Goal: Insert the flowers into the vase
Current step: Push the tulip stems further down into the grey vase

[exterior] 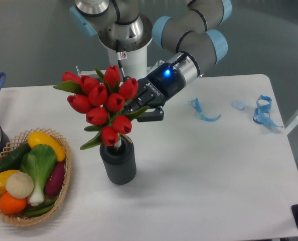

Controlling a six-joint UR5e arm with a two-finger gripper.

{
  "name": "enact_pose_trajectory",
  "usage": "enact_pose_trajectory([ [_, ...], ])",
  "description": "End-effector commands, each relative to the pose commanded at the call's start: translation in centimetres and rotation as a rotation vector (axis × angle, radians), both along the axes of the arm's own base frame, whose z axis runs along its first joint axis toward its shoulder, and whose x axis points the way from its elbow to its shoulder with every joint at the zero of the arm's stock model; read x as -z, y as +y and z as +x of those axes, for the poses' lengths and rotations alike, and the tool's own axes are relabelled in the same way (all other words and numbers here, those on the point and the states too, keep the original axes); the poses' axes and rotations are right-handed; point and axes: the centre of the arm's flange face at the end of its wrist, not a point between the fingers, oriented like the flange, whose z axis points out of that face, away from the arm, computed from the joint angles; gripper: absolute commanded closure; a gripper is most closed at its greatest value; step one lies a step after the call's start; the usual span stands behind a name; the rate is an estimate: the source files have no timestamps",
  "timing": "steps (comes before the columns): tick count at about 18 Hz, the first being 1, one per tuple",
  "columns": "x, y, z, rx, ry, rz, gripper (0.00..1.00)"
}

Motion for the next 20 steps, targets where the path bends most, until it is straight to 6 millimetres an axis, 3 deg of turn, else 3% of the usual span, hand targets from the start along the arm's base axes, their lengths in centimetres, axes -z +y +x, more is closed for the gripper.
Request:
enact_pose_trajectory([
  [5,3.0,0.2,0.5,0.009,-0.03,-0.016,0.91],
  [20,7.7,0.5,1.4,0.019,-0.045,-0.107,0.9],
])
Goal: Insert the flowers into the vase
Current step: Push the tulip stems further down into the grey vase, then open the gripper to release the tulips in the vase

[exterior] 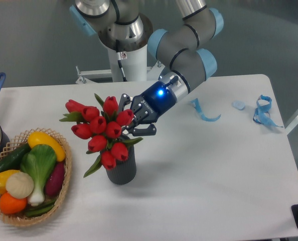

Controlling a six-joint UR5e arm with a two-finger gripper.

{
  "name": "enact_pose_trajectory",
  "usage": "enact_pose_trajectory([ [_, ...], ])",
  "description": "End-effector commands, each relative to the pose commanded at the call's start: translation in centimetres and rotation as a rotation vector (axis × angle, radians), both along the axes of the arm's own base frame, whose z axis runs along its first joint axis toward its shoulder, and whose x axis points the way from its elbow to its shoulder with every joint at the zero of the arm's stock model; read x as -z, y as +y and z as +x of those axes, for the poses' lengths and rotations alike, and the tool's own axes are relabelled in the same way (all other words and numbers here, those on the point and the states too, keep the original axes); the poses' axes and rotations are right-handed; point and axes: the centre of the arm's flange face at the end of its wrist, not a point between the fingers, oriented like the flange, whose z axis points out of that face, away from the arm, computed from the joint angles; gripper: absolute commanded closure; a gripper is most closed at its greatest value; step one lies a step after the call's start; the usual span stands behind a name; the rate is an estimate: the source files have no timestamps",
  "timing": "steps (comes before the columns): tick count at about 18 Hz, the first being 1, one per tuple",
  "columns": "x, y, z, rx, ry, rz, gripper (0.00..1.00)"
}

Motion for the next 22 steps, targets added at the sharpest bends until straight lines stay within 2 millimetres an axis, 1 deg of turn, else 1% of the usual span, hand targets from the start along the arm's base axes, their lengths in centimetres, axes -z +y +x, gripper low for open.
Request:
enact_pose_trajectory([
  [2,1.2,0.0,0.0,0.004,0.006,0.001,0.9],
  [4,2.0,-0.1,0.3,0.007,0.011,0.005,0.9],
  [9,2.9,-0.1,0.3,0.008,0.004,-0.003,0.89],
  [11,3.0,-0.2,0.2,0.007,0.007,-0.002,0.89],
  [13,2.9,-0.1,0.1,0.007,0.01,0.0,0.85],
  [14,2.9,-0.2,0.0,0.006,0.017,0.003,0.83],
  [15,2.9,-0.2,-0.1,0.005,0.022,0.006,0.78],
  [17,2.9,-0.2,-0.1,0.006,0.028,0.009,0.74],
  [18,2.9,-0.2,-0.1,0.006,0.029,0.009,0.69],
  [19,2.8,-0.2,-0.1,0.006,0.032,0.011,0.6],
  [20,2.7,-0.2,-0.3,0.005,0.037,0.013,0.53],
  [21,2.5,-0.2,-0.4,0.004,0.041,0.015,0.48],
  [22,2.5,-0.2,-0.4,0.003,0.04,0.015,0.47],
])
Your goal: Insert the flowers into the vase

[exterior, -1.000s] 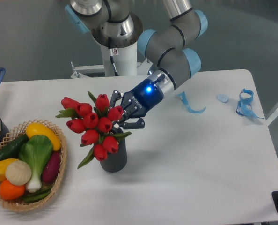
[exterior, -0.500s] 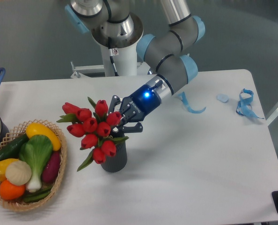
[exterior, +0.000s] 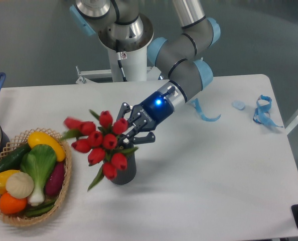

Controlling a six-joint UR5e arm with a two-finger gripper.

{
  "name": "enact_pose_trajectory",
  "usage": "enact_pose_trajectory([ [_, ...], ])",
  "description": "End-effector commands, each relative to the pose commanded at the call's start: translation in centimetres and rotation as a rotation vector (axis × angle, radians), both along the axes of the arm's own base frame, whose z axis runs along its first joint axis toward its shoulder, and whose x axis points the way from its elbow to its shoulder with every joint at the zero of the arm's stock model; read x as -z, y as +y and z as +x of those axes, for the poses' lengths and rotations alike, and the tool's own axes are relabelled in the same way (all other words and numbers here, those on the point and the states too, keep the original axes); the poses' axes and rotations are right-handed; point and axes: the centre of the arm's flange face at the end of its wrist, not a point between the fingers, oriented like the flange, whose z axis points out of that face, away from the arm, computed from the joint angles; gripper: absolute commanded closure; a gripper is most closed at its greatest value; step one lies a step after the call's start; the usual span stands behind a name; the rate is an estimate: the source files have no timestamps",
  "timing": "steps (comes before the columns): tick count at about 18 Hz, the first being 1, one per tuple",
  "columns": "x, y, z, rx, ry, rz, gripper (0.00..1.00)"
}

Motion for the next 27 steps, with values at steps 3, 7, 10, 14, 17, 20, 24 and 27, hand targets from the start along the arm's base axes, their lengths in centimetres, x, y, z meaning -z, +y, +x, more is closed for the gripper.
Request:
enact_pose_trajectory([
  [3,0.0,0.0,-0.1,-0.001,0.004,0.002,0.3],
  [7,-0.4,-0.2,-0.4,-0.007,0.013,0.005,0.0],
  [10,-1.7,-1.0,-1.0,-0.025,0.057,0.008,0.0],
  [14,-1.6,-2.8,-1.4,-0.043,0.222,-0.135,0.0],
  [17,-3.8,-3.5,-1.5,-0.059,0.28,-0.132,0.0],
  [20,-6.5,-6.0,-3.1,-0.124,0.395,-0.219,0.0],
  [24,-11.2,-11.1,-7.6,-0.274,0.527,-0.36,0.0],
  [27,-16.0,-14.5,-10.1,-0.374,0.599,-0.362,0.0],
])
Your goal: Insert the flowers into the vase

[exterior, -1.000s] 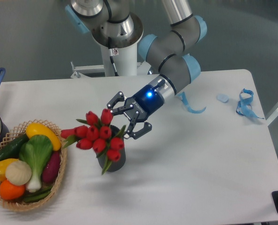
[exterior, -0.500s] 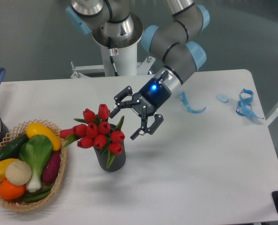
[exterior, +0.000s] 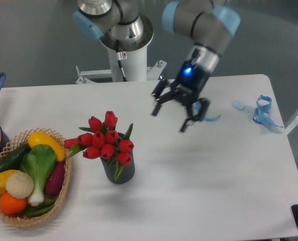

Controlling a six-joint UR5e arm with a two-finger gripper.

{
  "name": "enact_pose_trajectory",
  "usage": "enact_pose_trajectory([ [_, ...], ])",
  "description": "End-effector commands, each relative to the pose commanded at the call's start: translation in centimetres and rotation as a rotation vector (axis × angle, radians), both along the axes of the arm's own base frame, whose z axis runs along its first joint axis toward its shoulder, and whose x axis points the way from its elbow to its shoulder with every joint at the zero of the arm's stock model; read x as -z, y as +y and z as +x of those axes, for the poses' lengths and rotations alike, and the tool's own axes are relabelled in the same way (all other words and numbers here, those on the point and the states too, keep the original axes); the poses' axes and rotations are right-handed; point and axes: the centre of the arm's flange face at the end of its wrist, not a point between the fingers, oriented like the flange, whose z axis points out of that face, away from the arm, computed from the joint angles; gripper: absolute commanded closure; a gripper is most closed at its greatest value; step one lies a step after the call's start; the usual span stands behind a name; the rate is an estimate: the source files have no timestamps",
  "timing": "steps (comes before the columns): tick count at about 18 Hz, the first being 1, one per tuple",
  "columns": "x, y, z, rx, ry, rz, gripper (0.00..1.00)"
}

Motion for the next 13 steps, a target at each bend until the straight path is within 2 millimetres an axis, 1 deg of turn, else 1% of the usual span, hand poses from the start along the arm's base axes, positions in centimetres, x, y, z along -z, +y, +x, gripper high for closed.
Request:
enact_pose_trajectory([
  [2,-2.7,-1.0,-0.8,-0.039,0.034,-0.052,0.0],
  [5,-4.6,-2.3,-1.7,-0.107,0.093,-0.233,0.0],
  [6,-5.1,-2.7,-1.7,-0.105,0.109,-0.265,0.0],
  [8,-5.6,-3.1,-1.5,-0.035,0.162,-0.34,0.0],
  [11,-5.8,-5.3,-1.5,0.095,0.249,-0.499,0.0],
  [13,-6.0,-6.9,-1.8,0.108,0.255,-0.521,0.0],
])
